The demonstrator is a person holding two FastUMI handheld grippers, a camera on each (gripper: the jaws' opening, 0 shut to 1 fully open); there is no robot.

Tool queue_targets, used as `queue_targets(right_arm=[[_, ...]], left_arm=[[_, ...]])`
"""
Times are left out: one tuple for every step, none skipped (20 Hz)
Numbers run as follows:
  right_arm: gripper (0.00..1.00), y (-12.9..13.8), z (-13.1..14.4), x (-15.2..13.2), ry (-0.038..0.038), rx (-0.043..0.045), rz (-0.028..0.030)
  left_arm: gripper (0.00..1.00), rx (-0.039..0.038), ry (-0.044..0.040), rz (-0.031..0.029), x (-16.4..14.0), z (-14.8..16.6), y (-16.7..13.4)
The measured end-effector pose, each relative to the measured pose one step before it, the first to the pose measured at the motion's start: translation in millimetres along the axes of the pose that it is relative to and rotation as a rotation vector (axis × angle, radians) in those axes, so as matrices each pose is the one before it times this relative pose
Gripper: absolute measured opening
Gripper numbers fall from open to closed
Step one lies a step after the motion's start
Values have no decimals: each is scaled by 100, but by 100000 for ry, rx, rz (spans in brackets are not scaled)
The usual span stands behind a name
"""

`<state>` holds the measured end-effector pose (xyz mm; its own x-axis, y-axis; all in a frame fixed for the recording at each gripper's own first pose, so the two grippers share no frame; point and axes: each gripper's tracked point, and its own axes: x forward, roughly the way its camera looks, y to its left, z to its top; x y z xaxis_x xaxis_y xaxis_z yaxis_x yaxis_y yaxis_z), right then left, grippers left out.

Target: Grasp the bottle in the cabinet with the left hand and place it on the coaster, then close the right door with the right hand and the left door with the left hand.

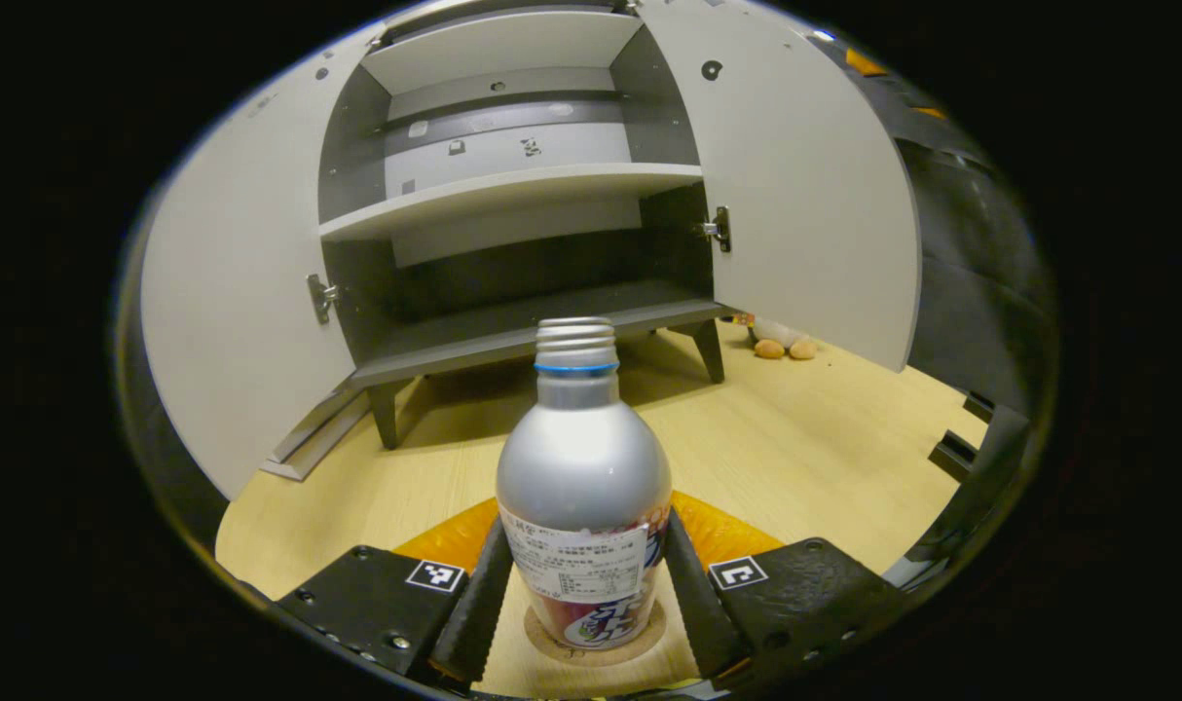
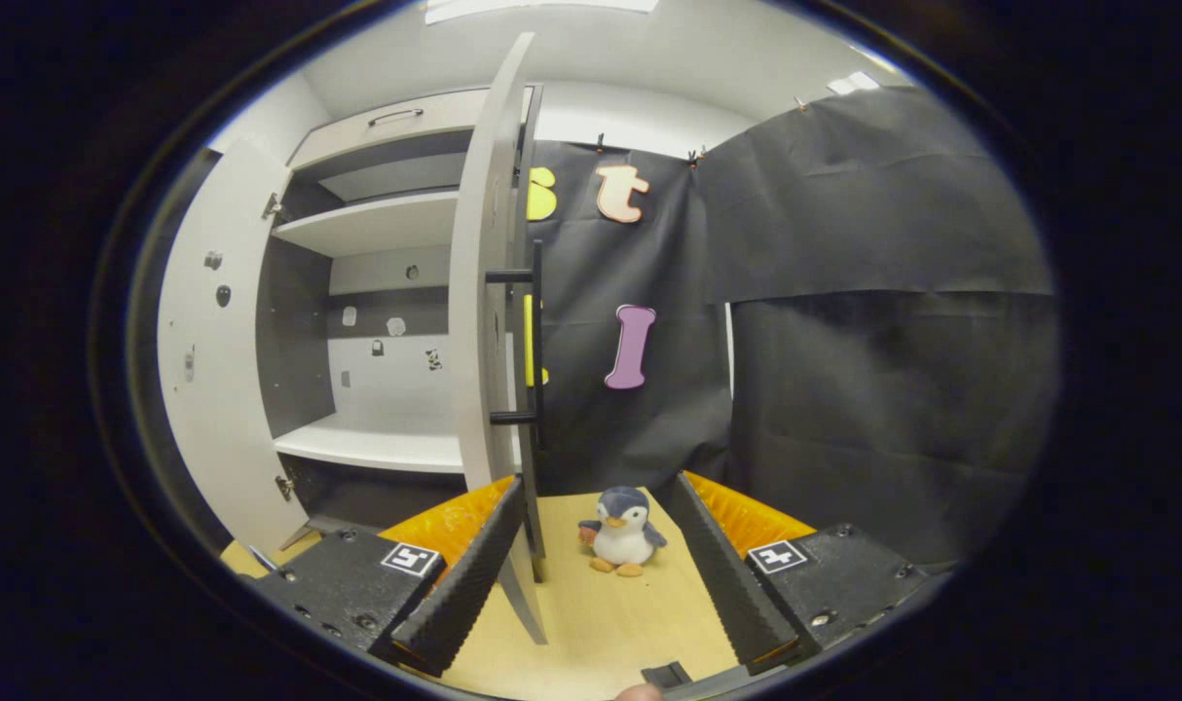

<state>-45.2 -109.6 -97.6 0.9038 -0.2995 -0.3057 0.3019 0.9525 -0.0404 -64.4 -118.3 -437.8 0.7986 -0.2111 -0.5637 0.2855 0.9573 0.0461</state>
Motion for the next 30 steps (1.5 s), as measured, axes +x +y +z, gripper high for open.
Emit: queue_targets(right_arm=[[100, 43, -5, 115, 161, 55, 172], [100, -88, -110, 80, 103, -41, -133], [99, -104, 115, 49, -158, 134, -66], [99, -88, -48, 128, -110, 145, -71], [99, -172, 27, 25, -218, 231, -160], [99, -25, 72, 109, -217, 175, 174], [100, -74, 62, 102, -293, -9, -205], [99, -58, 9, 109, -289, -28, 131], [99, -56, -29, 125, -14, -268, -99], [99, -140, -115, 35, -67, -129, -60], [99, -114, 0, 12, -280, 32, 139], [99, -71, 194, 153, -523, 128, 9], [99, 2, 141, 52, -458, 193, 308], [99, -73, -81, 97, -216, 155, 63], [100, -109, 40, 67, -120, 210, 189], [100, -158, -48, 52, -281, 229, 5], [100, -163, 15, 109, -398, 52, -36], [99, -167, -54, 187, -79, -448, -198], [100, -350, -27, 161, 7, -404, -454], [100, -278, -14, 137, -382, 135, -73], [100, -260, 204, 124, -404, 447, -140], [99, -272, 45, 43, -424, 664, 15], [99, -258, 233, 108, -528, 728, -189], [100, -308, 189, 182, -744, 816, -128], [100, -215, 306, 185, -788, 622, 107], [100, -241, 87, 251, -731, 455, -208], [100, -116, 198, 327, -367, 200, 85], [100, -102, 5, 174, -496, 188, 84], [100, 41, 253, 292, -551, 153, 657], [100, -32, 171, 286, -590, -24, 208]], left_arm=[[80, -845, 1460, 333, -22, -455, 207], [76, -826, -1977, -11, 3, 260, 94], [77, -4, 905, 5, 101, -218, -36], [80, 399, -863, -114, -175, 175, -21], [81, -73, 658, 181, 13, -172, -19], [72, 121, -384, -66, -48, 43, 3], [78, -5, 731, 76, -153, -103, 53], [82, 221, 118, 432, -40, -139, 130], [79, 541, 753, 577, -32, -227, 80], [84, 165, 1371, 358, -78, -403, 126], [81, -47, 782, 420, -57, -156, 156], [82, -487, 385, -135, -110, -31, 84], [83, -621, 738, -576, -140, -32, -123], [82, -156, 802, -264, -182, -96, -6], [82, 179, 408, -24, -169, -45, -6], [87, 609, 92, 136, -85, 21, -21], [88, 599, 689, 47, -17, -124, 49], [97, 287, 620, 445, -132, 34, 108], [97, -207, 374, 82, -175, 150, 9], [98, -279, 513, -63, -178, 149, -99], [98, -212, 63, 139, -221, 254, -42], [98, -130, -385, 79, -226, 380, 9], [98, 83, -481, 124, -233, 440, 8], [99, 190, -483, 312, -221, 341, 46], [98, -100, -639, 95, -192, 388, 0], [98, -330, 83, -244, -121, 201, -76], [98, -3, 178, 594, -186, 146, 110], [98, 10, -40, 612, -163, 236, 255], [98, -57, -385, 533, -174, 333, 140], [98, -92, -312, 656, -183, 354, 266]])
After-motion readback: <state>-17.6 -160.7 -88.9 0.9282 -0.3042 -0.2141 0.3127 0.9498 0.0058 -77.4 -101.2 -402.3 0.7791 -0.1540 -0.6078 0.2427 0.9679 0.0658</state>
